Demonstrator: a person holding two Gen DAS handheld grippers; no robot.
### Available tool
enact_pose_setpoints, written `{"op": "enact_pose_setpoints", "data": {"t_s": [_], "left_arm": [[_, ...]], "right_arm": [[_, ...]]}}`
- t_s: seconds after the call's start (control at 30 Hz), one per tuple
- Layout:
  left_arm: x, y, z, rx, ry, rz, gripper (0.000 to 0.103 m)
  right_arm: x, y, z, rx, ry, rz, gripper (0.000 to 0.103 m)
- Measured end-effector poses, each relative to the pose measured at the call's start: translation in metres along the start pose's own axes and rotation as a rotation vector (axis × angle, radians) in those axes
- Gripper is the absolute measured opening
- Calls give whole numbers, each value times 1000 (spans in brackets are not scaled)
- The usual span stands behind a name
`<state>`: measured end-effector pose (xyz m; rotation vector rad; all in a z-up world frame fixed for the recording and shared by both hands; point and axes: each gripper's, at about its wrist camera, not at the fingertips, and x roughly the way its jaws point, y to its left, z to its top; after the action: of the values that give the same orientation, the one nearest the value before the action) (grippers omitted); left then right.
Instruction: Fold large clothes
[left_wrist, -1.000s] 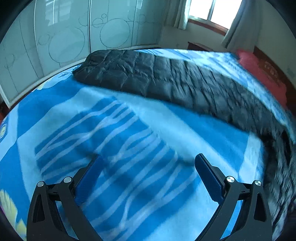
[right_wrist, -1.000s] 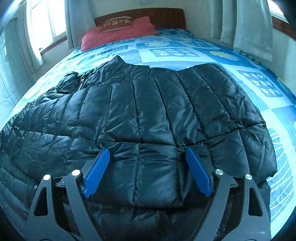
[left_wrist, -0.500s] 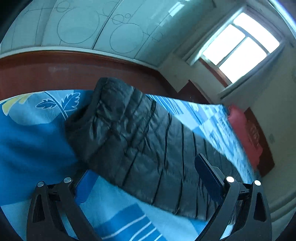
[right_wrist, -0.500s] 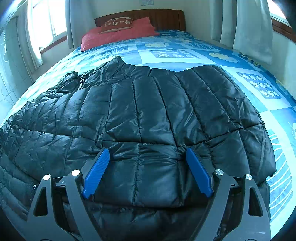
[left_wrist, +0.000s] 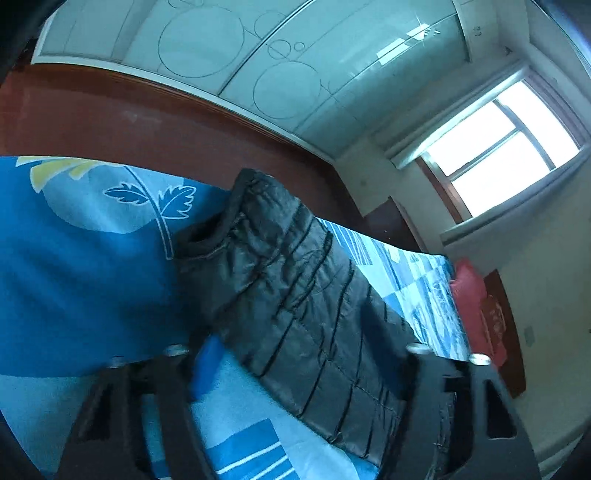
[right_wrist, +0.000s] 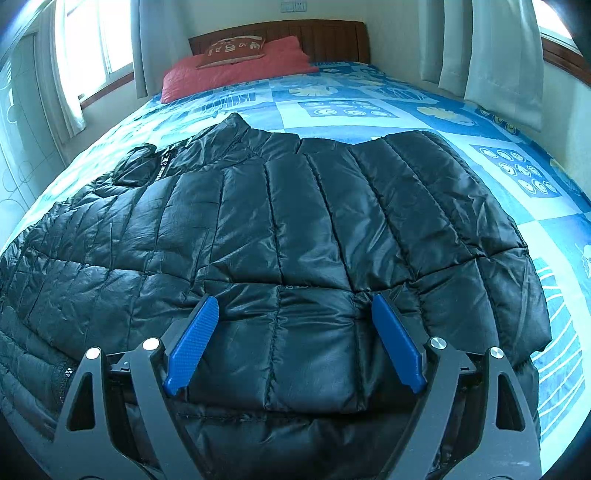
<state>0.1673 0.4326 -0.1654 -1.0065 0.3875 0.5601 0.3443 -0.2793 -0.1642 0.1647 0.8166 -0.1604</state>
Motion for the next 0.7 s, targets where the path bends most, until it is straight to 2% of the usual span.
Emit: {"op": "enact_pose_setpoints", "data": {"t_s": [0.1,0.23,0.27,0.37,0.43,0.53,0.7], "left_arm": [[1,6,-3,4,-4,18,39],[7,1,3,31,1,79,12],[8,-3,4,61,-4,94,10],[4,-23,3,185,-45,148,7],[0,-39,-1,238,-68,148,6],[-11,-73,-13,335,-103,117,6],[-20,-137,-47,500,-104,28,6]], "right_arm": [[0,0,1,0,0,1,85],[0,0,0,0,-1,0,85],[0,0,0,0,-1,0,85],[0,0,0,0,-1,0,85],[0,0,0,1,-2,0,85],[0,0,0,2,-2,1,85],[0,0,1,4,-3,4,85]]}}
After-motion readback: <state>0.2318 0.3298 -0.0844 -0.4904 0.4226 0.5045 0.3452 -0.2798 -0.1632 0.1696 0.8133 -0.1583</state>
